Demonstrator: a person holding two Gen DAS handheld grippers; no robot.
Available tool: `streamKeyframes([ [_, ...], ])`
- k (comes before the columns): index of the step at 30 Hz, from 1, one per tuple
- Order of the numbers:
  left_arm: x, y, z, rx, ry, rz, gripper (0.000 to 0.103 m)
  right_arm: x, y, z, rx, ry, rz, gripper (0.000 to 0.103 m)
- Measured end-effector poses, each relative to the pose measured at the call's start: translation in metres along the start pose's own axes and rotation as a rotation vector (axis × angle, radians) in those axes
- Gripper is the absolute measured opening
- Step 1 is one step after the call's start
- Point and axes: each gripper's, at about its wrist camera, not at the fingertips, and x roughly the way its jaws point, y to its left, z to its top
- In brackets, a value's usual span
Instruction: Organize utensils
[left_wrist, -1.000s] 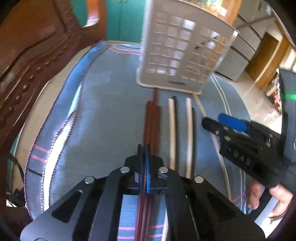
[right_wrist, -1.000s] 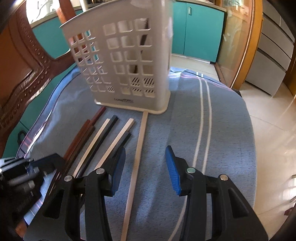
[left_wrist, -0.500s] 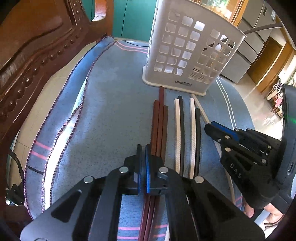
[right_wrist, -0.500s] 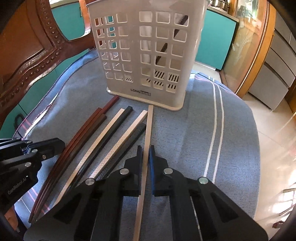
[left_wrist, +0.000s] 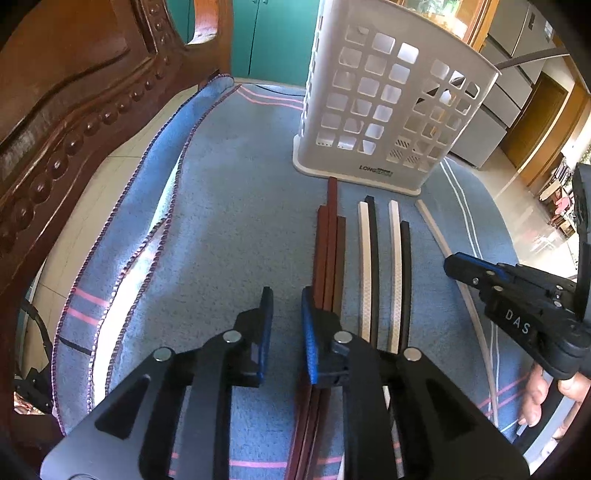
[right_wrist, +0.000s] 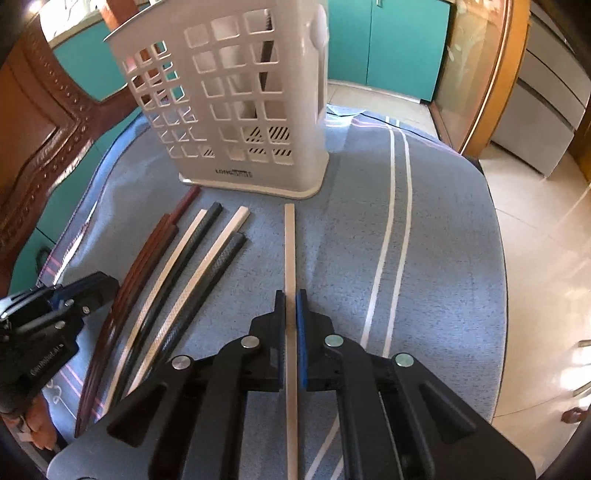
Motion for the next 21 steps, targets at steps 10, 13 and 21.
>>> streamKeyframes([
  [10, 0.001, -0.012, -0.004, 0.044, -0.020, 0.053, 0.021, -0.002, -0.002, -0.003, 0.015, -0.010, 0.001, 0.027],
  [13, -0.001, -0.014, -0.006, 0.049, -0.023, 0.058, 0.023, -0.003, -0.003, -0.004, 0.018, -0.011, 0.003, 0.031],
  [21, -0.001, -0.022, -0.007, 0.069, -0.028, 0.068, 0.036, -0.001, -0.003, -0.003, 0.026, -0.013, 0.002, 0.036],
])
